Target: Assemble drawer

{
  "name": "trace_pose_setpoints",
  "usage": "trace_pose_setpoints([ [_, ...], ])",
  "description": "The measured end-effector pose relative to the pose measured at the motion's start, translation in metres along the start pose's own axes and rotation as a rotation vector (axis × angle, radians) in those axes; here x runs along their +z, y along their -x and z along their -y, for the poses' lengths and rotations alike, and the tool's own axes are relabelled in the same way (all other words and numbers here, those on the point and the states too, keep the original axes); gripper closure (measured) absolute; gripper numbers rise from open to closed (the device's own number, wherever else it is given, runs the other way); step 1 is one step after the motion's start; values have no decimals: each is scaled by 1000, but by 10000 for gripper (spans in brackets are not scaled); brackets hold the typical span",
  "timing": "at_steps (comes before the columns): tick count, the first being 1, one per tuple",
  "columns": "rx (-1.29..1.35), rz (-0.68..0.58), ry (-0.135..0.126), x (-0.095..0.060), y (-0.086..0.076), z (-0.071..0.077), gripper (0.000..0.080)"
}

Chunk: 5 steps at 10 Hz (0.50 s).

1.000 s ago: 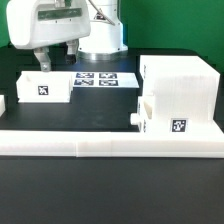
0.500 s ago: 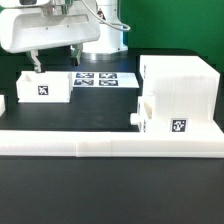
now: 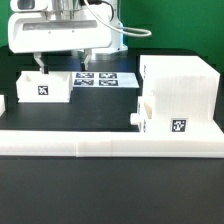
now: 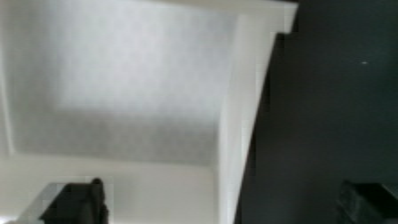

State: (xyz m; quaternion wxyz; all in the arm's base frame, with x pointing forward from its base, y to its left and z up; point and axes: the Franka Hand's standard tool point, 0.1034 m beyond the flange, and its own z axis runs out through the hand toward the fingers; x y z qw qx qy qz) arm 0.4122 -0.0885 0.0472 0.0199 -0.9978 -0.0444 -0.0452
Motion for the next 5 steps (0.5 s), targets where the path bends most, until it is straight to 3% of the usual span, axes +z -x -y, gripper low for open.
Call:
trace_pose_setpoints([
  [5,-1,-9,14,31,18,4,150],
])
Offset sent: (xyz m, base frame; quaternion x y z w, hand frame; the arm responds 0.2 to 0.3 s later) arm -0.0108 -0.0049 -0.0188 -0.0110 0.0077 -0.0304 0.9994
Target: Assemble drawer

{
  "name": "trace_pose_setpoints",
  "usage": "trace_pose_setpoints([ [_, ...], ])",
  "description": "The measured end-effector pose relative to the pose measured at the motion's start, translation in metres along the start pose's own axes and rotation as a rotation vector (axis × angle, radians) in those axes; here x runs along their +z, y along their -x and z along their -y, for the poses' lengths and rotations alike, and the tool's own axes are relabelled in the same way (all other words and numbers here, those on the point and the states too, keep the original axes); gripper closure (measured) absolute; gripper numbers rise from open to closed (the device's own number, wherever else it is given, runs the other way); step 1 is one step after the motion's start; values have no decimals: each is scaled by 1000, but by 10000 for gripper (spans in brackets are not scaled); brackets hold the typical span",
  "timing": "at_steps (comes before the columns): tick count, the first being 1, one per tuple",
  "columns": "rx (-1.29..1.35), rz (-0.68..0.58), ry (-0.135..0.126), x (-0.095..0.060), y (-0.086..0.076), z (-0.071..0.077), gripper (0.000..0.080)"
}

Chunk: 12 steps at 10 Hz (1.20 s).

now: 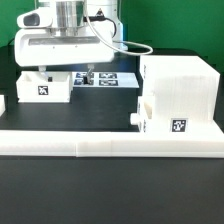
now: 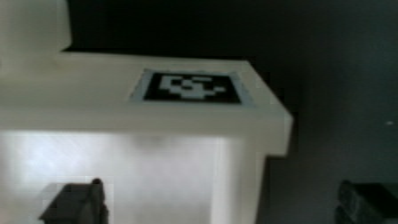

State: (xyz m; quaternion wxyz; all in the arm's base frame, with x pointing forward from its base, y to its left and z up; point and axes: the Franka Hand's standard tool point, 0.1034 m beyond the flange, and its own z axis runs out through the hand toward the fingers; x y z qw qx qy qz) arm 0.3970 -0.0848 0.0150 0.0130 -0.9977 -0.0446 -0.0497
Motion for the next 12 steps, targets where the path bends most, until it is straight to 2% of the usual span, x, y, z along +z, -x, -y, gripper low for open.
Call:
trace_pose_setpoints([
  [3,-8,-12,13,9,8,-2,150],
  [5,-8,-10,12,9,8,-1,418],
  [6,-8,-10,12,9,8,-1,418],
  [7,-8,-10,12,9,8,-1,602],
  [8,-8,-10,12,9,8,-1,725],
  [9,-9,-10,12,9,8,-1,725],
  [10,-9,-10,12,9,8,-1,758],
  [12,-9,-10,12,9,8,-1,758],
])
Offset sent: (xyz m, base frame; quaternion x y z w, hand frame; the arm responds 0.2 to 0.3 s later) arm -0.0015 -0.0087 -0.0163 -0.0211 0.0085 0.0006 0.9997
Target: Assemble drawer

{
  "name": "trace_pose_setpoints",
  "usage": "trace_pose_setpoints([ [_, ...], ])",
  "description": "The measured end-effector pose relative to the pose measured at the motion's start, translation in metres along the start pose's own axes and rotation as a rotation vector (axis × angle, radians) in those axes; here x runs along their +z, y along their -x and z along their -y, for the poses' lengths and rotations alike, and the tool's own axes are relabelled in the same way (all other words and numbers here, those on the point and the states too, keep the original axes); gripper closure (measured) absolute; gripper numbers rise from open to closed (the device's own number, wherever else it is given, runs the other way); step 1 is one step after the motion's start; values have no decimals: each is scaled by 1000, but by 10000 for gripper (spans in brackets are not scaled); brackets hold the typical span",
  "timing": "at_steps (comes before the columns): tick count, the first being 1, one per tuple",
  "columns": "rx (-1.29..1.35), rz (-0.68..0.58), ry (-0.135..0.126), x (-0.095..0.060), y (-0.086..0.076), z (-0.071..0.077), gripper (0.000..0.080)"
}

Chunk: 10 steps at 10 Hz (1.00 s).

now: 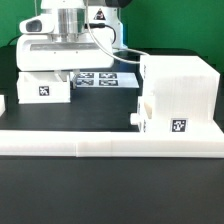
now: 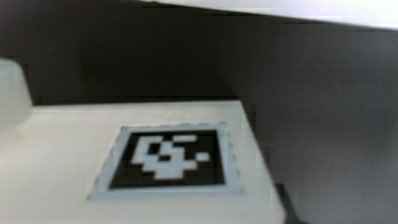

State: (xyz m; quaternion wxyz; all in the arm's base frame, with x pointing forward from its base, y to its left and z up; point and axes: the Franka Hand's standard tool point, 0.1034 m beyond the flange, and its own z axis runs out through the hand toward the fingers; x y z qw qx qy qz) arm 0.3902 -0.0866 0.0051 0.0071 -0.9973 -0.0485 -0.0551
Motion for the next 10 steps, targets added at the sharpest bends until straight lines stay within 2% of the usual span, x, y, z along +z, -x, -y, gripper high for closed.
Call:
trace_pose_setpoints([
  [2,0,0,0,0,0,0,758],
  [3,-1,5,-8,-1,-3,6,758],
  [6,-68,-5,-33,-31,-46,47,758],
  [8,-94,-9,-50,-42,-72,56,758],
  [9,-88,-15,-50,-43,-76,57,758],
  [10,-98,-10,-51,-42,-74,57,758],
])
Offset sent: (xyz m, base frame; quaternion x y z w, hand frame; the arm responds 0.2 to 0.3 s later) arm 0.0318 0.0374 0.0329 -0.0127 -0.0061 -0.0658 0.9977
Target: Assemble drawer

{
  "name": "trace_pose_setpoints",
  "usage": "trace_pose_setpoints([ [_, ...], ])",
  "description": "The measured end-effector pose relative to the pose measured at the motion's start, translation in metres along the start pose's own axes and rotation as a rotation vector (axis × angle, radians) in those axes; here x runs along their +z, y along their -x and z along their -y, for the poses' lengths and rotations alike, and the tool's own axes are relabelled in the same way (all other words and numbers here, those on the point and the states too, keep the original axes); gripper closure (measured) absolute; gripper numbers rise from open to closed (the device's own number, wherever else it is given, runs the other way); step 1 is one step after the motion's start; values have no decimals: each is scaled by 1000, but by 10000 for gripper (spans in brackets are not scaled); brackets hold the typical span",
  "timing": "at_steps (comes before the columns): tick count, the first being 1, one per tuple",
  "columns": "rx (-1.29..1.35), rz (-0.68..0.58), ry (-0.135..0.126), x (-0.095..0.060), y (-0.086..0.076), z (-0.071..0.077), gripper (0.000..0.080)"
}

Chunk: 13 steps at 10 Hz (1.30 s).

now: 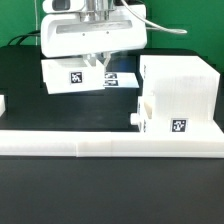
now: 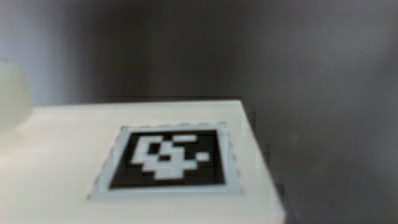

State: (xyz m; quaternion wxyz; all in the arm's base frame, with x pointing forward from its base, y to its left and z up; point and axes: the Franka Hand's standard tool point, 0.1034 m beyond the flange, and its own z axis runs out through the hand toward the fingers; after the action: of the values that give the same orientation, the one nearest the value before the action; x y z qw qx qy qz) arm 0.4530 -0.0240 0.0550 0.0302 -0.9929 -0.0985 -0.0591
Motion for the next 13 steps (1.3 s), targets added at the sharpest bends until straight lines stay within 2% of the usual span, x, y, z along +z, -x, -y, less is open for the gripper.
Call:
trace_pose_setpoints([
  [2,-198,3,3,2,1,-2,758],
  [3,-328,-1,7,6,2,-8,758],
  [4,-412,15,-4,8,-1,-9,758],
  [6,-627,38,-7,4,-17,-11,758],
  [10,-889,48,-10,7,-14,-13,758],
  [13,-1102,71,-22,5,-30,-14,758],
])
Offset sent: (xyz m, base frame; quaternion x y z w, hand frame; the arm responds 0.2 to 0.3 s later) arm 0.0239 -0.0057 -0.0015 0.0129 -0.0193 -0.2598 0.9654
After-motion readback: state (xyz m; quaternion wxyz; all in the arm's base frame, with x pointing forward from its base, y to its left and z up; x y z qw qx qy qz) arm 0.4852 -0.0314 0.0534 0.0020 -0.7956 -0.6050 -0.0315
